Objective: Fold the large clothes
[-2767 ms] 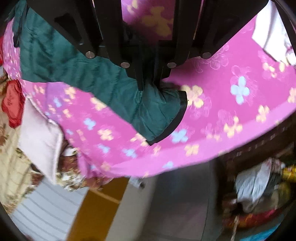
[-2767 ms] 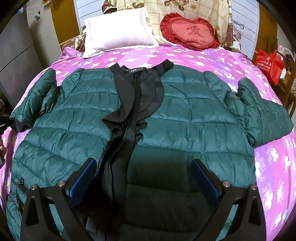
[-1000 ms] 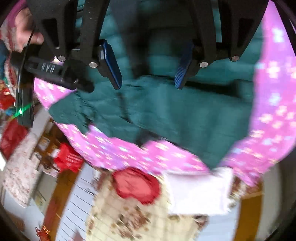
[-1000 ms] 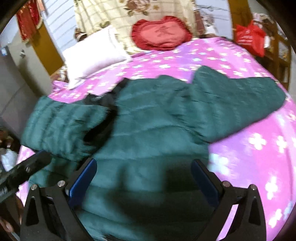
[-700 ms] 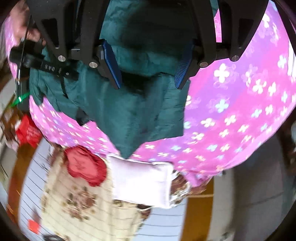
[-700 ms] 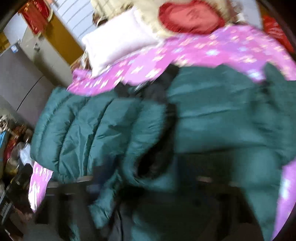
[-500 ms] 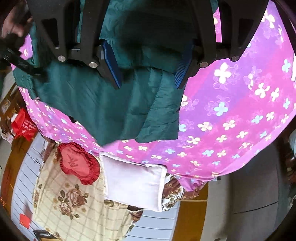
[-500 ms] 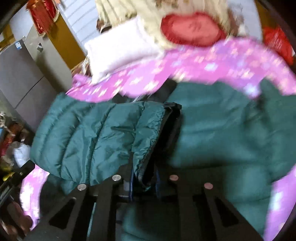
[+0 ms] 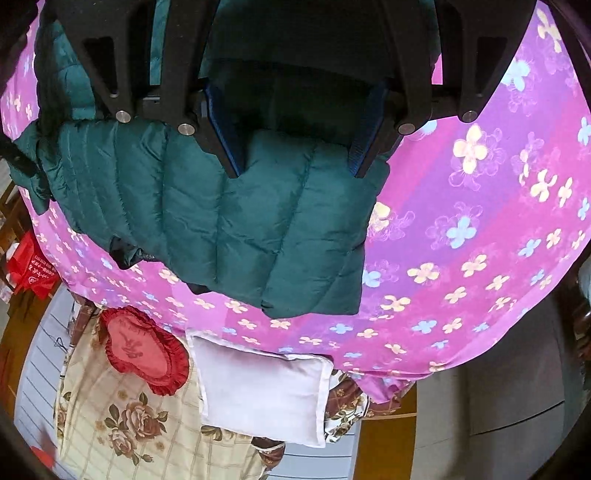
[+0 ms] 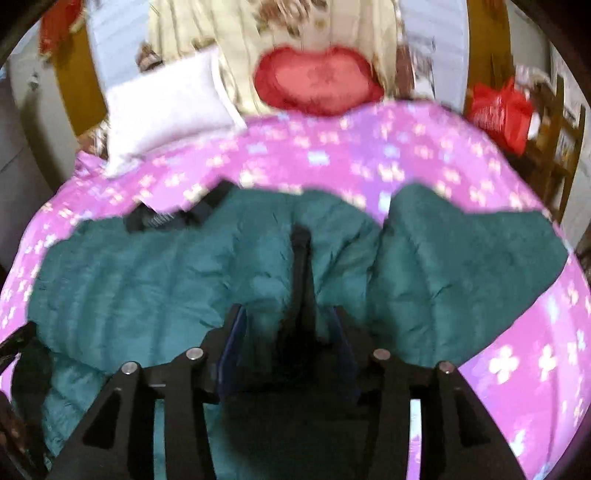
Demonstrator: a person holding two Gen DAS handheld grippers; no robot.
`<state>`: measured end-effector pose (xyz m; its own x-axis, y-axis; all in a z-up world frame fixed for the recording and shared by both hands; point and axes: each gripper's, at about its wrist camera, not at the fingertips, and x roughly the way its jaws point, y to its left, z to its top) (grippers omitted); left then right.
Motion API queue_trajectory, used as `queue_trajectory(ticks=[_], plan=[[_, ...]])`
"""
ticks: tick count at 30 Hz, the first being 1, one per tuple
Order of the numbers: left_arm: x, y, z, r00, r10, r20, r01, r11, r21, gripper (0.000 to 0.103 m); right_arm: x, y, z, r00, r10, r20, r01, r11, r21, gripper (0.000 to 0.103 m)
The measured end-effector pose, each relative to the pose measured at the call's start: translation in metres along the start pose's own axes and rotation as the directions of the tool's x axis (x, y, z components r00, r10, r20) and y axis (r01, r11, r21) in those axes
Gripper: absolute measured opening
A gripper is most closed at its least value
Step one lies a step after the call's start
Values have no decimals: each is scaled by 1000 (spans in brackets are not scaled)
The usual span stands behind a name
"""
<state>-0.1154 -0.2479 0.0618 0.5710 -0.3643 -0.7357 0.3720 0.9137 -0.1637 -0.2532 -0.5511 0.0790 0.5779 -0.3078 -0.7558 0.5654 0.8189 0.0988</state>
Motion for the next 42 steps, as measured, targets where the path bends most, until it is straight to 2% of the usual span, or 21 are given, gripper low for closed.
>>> queue_trajectory(ticks=[3,5,7,11,13,16,20,24,28,30,32,33,37,42], plan=[[2,-3,-1,1000,7,-1,-7,1000,15,41,-13,14,3,997,66,33,-65,997,-39,51],[3,-4,-1,1000,12,-4,-12,1000,22,41,2,30,6,988,150,-27,-152,987,-59,51],[5,-6,-2,1000,17,-8,-17,999,27,41,19,39,4,980,183,-74,-188,980,-65,51],[9,-7,-2,1000,19,-15,-19,999,37,41,56,52,-4,990,73,-122,-88,988,-127,51],[10,-7,-3,1000,25,-14,-24,999,44,41,62,48,-5,990,70,-119,-85,989,-121,51],[10,-7,-3,1000,27,-14,-27,999,46,41,52,49,-3,991,52,-126,-69,988,-140,51],[9,-8,-4,999,34,-10,-33,998,52,41,28,42,-7,994,65,-89,-77,988,-137,53],[2,-11,-3,1000,31,3,-31,998,59,41,42,40,-18,992,37,-123,-58,985,-165,56],[-11,-16,-2,999,12,35,-15,998,68,41,30,47,-18,994,19,-110,-40,980,-195,56],[-15,-19,-1,999,4,40,-7,998,70,41,16,48,-18,996,38,-80,-53,980,-190,60],[-19,-22,-2,999,-5,48,2,997,73,41,4,49,-19,998,40,-48,-48,980,-194,71],[-21,-24,-2,999,-6,51,2,997,77,41,-4,49,-20,999,42,-28,-46,979,-198,73],[-30,-32,-4,998,-18,66,12,996,94,41,-19,47,-23,998,67,-12,-68,981,-184,74],[-38,-39,-8,996,-57,76,48,992,119,41,-30,40,-26,998,56,1,-55,984,-169,74]])
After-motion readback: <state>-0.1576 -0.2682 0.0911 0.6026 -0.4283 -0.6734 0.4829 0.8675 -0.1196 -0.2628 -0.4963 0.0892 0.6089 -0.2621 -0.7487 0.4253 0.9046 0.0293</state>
